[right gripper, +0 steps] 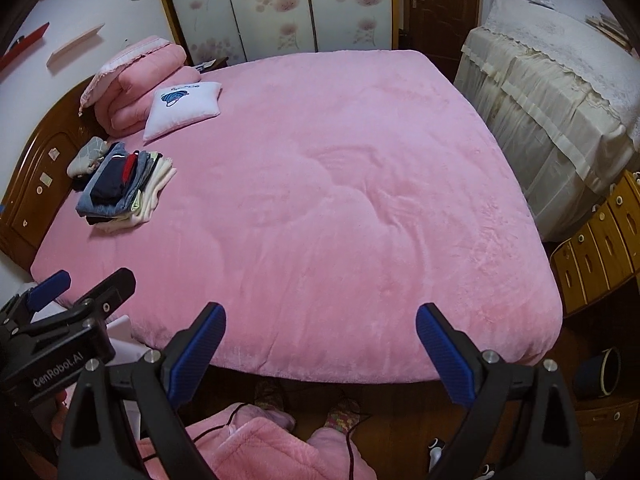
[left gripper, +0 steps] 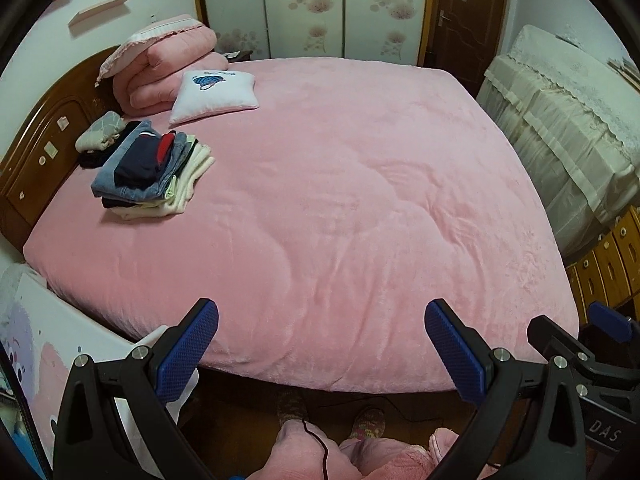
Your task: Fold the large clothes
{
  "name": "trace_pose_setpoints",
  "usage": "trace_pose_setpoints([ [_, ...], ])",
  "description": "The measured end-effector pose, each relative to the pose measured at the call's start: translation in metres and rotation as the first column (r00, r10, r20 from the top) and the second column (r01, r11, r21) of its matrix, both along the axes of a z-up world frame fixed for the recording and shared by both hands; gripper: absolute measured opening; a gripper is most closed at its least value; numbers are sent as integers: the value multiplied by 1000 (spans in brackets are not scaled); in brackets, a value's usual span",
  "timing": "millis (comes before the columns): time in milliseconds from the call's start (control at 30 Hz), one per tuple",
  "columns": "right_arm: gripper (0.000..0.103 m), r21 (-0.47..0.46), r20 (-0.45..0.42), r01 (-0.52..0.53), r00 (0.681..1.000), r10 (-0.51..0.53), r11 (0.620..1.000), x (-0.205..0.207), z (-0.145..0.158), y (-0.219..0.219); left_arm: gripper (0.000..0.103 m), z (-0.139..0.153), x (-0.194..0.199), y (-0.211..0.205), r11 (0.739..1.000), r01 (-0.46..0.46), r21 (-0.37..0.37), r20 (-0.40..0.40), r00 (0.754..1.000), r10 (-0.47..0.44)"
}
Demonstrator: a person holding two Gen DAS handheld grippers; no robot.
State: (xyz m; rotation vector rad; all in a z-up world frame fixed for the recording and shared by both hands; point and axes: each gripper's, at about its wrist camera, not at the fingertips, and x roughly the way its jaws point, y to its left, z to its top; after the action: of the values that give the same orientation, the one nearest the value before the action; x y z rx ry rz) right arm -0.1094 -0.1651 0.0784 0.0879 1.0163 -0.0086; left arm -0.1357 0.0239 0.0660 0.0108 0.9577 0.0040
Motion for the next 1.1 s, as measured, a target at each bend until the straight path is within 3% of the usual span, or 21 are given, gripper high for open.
trace_pose_setpoints([
  [1100, 103, -2, -32, 26, 999, -26, 1000, -5, -5, -6, 102, -16, 4, -9, 998, 55, -20, -74, 996, -56],
])
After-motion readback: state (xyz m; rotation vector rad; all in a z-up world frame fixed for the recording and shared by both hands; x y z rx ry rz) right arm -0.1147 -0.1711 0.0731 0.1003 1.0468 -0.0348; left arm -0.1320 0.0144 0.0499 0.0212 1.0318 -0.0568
